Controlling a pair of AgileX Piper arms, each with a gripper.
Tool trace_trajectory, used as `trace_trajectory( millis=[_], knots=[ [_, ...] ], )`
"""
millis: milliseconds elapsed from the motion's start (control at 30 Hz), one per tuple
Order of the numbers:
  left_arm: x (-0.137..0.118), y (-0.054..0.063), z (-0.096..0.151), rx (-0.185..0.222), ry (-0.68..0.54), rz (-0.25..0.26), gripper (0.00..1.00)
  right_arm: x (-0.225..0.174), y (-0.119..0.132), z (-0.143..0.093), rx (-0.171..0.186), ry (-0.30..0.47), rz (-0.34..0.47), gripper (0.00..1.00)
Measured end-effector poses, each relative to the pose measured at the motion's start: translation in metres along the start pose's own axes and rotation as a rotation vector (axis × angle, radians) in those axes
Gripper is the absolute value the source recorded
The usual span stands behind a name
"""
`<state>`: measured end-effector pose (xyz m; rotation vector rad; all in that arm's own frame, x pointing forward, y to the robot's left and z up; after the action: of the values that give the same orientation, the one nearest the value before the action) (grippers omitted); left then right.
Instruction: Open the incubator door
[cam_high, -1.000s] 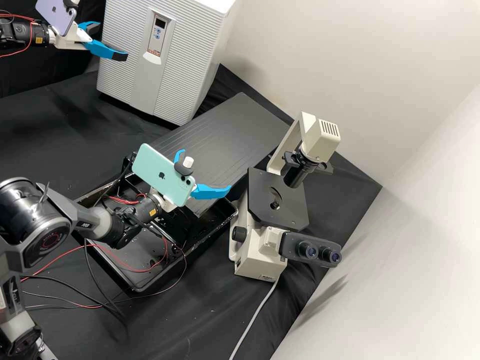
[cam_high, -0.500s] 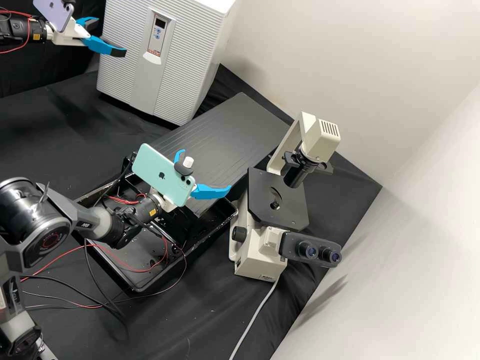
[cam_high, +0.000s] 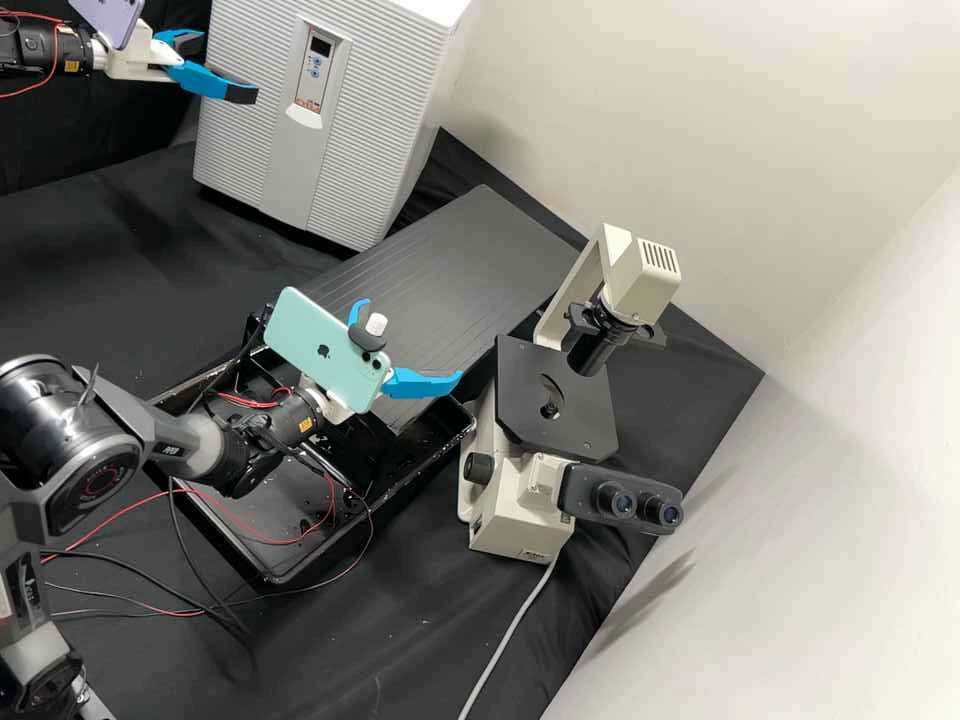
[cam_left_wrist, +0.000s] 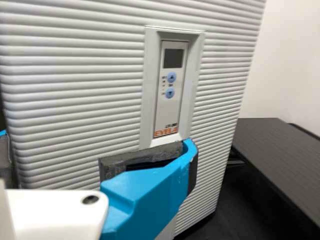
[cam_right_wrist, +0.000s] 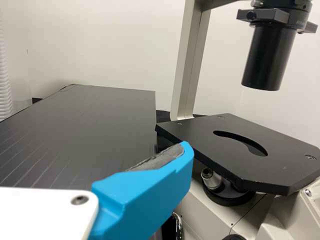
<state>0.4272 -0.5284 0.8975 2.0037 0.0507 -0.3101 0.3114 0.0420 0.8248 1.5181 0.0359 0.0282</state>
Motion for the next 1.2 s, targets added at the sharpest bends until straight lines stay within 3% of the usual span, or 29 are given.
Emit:
trace_trajectory(
  millis=[367, 1200],
  knots=[
    [0.0068, 0.0034, 0.0086, -0.036, -0.033, -0.003, 1.0, 0.0, 0.0, 0.0, 0.0, 0.0, 0.0, 1.0],
    [0.008, 0.0059, 0.0082, -0.04, -0.025, 0.001, 1.0, 0.0, 0.0, 0.0, 0.0, 0.0, 0.0, 1.0]
  ],
)
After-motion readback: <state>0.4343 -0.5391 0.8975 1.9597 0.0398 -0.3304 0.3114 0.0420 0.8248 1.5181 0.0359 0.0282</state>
